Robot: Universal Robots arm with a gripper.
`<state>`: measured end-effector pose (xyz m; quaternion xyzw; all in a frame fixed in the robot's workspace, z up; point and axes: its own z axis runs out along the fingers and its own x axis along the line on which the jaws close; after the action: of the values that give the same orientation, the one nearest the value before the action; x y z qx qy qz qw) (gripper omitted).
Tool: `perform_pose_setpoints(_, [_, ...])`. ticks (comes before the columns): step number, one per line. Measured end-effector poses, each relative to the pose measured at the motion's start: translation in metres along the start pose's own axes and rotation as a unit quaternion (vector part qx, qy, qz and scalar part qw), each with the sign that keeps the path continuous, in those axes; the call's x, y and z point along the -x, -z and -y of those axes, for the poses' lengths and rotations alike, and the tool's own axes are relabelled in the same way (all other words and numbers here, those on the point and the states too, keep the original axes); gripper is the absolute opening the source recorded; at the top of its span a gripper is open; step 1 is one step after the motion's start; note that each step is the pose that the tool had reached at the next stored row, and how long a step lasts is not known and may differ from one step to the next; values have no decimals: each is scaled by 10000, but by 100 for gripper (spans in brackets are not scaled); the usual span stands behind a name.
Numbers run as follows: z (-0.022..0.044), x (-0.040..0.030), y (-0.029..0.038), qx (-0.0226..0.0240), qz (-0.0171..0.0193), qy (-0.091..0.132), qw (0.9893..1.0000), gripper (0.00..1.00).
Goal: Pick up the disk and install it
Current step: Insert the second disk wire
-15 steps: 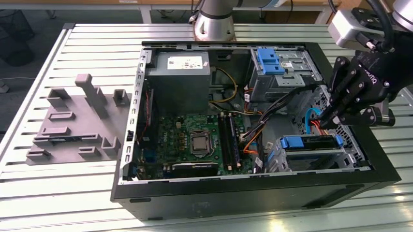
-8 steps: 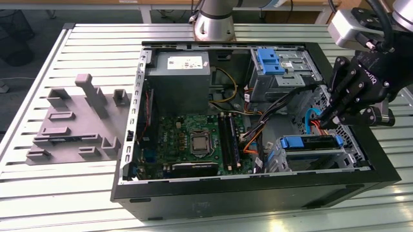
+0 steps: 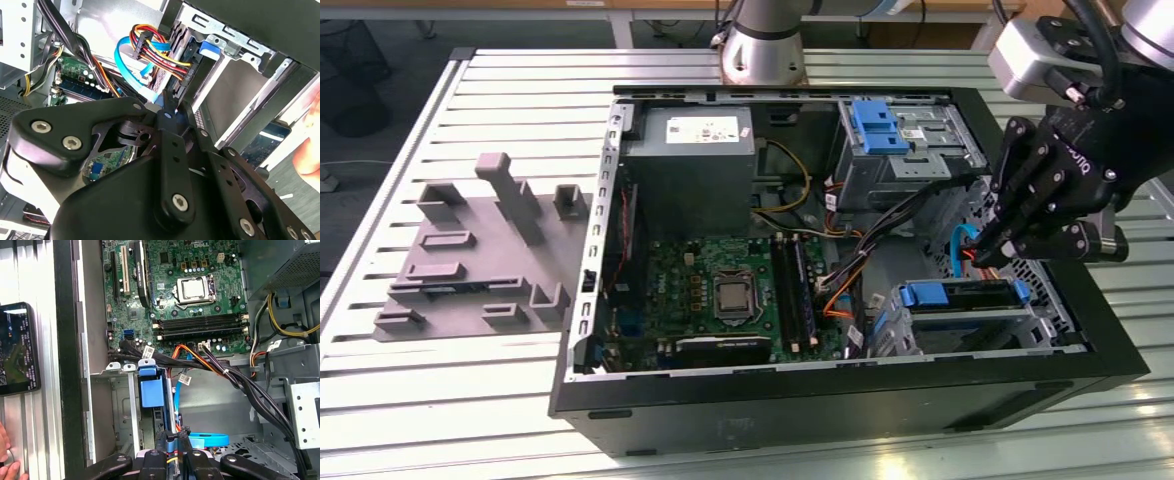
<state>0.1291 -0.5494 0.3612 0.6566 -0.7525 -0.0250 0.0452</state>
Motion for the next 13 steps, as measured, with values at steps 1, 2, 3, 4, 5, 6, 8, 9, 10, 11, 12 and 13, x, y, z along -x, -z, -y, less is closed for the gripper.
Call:
perform_pose_setpoints(1, [0,1,-1,0,0,0,10000,24])
perform_pose_setpoints(2, [0,1,-2,0,0,0,10000,24])
perform_pose_setpoints(3, [0,1,-2,0,0,0,10000,24])
perform_pose_setpoints(4, [0,1,-2,0,0,0,10000,24])
perform_pose_setpoints(5, [0,1,-3,0,0,0,10000,24])
perform_pose_setpoints(6, [0,1,-3,0,0,0,10000,24])
perform_pose_setpoints(8, [0,1,-3,0,0,0,10000,24])
perform_pose_setpoints(9, [0,1,-3,0,0,0,10000,24])
perform_pose_setpoints(10, [-1,1,-3,0,1,0,10000,24])
perform_pose_setpoints(11, [-4,0,-4,0,1,0,10000,25])
perform_pose_setpoints(12, [-8,-1,-5,1,2,0,10000,25])
perform_pose_setpoints(13, [-13,-1,-4,0,1,-1,10000,25])
